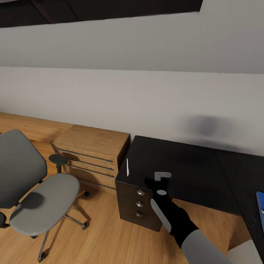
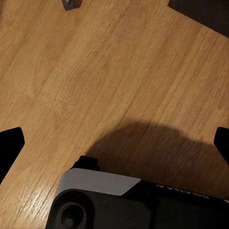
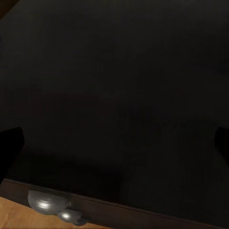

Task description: In the bedroom, organize the workspace by keeping the computer under the desk, ensuring the monitor is on the desk, placing the keyboard on the desk next to the monitor, placing the mouse on the desk next to the keyboard, moving the folder from the swivel chair onto the desk next to the mouse, stacking the notebook on top of the folder with the pen on top of the notebook, and positioning the swivel chair next to the desk.

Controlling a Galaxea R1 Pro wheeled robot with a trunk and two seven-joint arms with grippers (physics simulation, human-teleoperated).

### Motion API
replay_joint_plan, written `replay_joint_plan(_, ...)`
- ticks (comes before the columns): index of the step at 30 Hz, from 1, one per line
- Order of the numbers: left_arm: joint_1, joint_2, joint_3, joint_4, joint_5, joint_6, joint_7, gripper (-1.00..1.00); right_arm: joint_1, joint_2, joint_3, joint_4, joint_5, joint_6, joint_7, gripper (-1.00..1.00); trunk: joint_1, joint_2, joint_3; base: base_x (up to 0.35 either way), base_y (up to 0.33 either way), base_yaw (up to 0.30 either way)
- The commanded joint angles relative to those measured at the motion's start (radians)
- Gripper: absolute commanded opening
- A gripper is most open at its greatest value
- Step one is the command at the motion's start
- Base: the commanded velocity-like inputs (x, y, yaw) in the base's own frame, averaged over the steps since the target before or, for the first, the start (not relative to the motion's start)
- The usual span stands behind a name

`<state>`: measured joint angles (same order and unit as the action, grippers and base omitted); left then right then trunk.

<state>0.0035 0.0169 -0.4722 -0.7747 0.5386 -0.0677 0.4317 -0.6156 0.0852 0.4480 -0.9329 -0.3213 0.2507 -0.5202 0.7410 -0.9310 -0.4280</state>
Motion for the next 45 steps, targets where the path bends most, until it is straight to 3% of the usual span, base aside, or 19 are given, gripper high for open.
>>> replay_joint_plan(1, 0.0, 0.001, -0.006, -0.002, 0.011, -0.006, 0.007, 1.0, -0.001, -0.001, 0.003, -0.001, -0.006, 0.003, -0.008, 1.0, 0.0, -0.001, -0.001, 0.0, 0.0, 0.0)
replay_joint_plan(9, 0.0, 0.001, -0.006, -0.002, 0.011, -0.006, 0.007, 1.0, 0.001, 0.002, 0.005, -0.001, -0.007, -0.008, -0.004, 1.0, 0.0, -0.001, -0.001, 0.0, 0.0, 0.0)
replay_joint_plan(15, 0.0, 0.003, -0.006, -0.002, 0.011, -0.006, 0.007, 1.0, 0.001, 0.003, 0.047, -0.001, -0.007, -0.062, 0.008, 1.0, 0.0, -0.001, -0.001, 0.006, 0.0, 0.0)
replay_joint_plan(19, 0.0, 0.003, -0.006, -0.002, 0.01, -0.006, 0.007, 1.0, 0.001, 0.002, 0.054, -0.001, -0.008, -0.083, 0.008, 1.0, 0.0, -0.001, -0.001, 0.099, 0.038, 0.0)
replay_joint_plan(31, 0.0, 0.005, -0.006, -0.003, 0.006, -0.007, 0.006, 1.0, 0.002, 0.005, 0.069, -0.001, -0.007, -0.097, 0.011, 1.0, 0.0, -0.001, -0.001, 0.256, 0.234, 0.0)
replay_joint_plan(33, 0.0, 0.004, -0.006, -0.005, 0.005, -0.007, 0.007, 1.0, 0.001, 0.004, 0.083, -0.001, -0.008, -0.097, 0.011, 1.0, 0.0, -0.001, -0.001, 0.248, 0.254, 0.0)
replay_joint_plan(34, 0.0, 0.003, -0.008, -0.008, 0.005, -0.007, 0.007, 1.0, 0.001, 0.003, 0.124, -0.001, -0.008, -0.097, 0.01, 1.0, 0.0, -0.001, -0.001, 0.241, 0.253, 0.0)
replay_joint_plan(36, 0.0, 0.003, -0.008, -0.009, 0.005, -0.008, 0.007, 1.0, 0.002, 0.002, 0.143, -0.001, -0.008, -0.097, 0.01, 1.0, 0.0, -0.001, -0.001, 0.238, 0.238, 0.0)
replay_joint_plan(45, 0.0, 0.003, -0.009, -0.014, 0.004, -0.016, 0.006, 1.0, 0.001, -0.001, 0.165, -0.001, -0.008, -0.097, 0.01, 1.0, 0.0, -0.001, -0.001, 0.227, 0.208, 0.0)
